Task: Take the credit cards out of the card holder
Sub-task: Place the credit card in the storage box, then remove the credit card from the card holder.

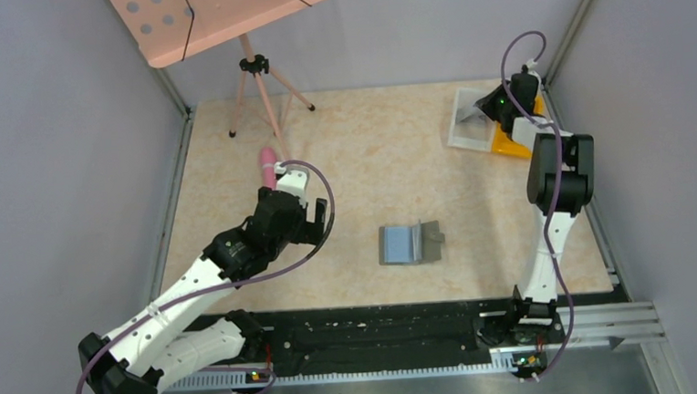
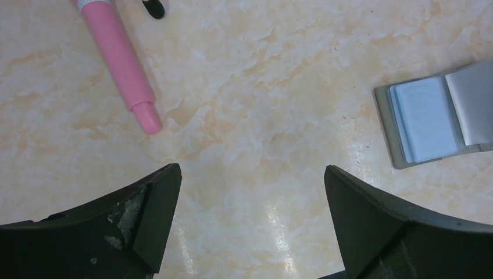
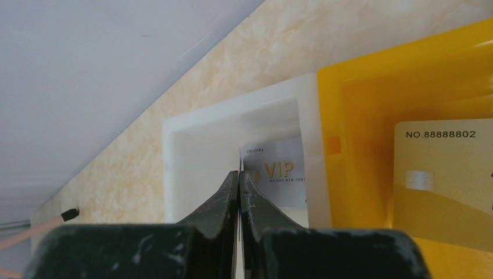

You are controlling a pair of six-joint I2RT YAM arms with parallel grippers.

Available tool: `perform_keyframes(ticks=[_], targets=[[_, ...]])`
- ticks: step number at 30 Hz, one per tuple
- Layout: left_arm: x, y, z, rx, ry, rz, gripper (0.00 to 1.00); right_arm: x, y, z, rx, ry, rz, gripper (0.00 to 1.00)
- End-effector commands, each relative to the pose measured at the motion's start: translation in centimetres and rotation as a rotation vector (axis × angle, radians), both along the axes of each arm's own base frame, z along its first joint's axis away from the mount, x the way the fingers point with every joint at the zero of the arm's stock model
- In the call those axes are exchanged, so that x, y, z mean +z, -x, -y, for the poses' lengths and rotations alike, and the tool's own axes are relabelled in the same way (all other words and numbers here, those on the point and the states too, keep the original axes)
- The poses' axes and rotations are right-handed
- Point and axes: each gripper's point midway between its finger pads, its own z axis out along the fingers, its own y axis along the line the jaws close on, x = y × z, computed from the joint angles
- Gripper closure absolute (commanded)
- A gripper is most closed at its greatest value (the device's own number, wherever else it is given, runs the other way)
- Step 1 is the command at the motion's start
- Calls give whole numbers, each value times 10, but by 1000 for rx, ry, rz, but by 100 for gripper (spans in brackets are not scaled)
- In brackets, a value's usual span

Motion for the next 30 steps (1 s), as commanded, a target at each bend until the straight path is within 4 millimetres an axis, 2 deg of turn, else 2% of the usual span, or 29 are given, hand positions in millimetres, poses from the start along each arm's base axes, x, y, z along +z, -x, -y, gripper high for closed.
perform_keyframes(ticks=[1,6,11,17,20,24,30], targets=[[12,-6,0,9,22,52,1,28,-16,11,-6,24,78,99],[12,-6,-2,14,18,51,1,12,-18,12,-1,38,41,96],[12,-6,-4,20,14,57,1,14,-22,14,-6,43,40,87],[12,-7,-5,27,10,57,1,37,-28,25,-39,96,34,75],[11,-7,-5,31,10,52,1,60,-29,29,-49,120,46,72],[8,-7,-3,31,16,39,1,86,-20,31,-56,136,45,71],[-3,-7,2,87,53,-55,1,113,8,1,26,65,28,71]])
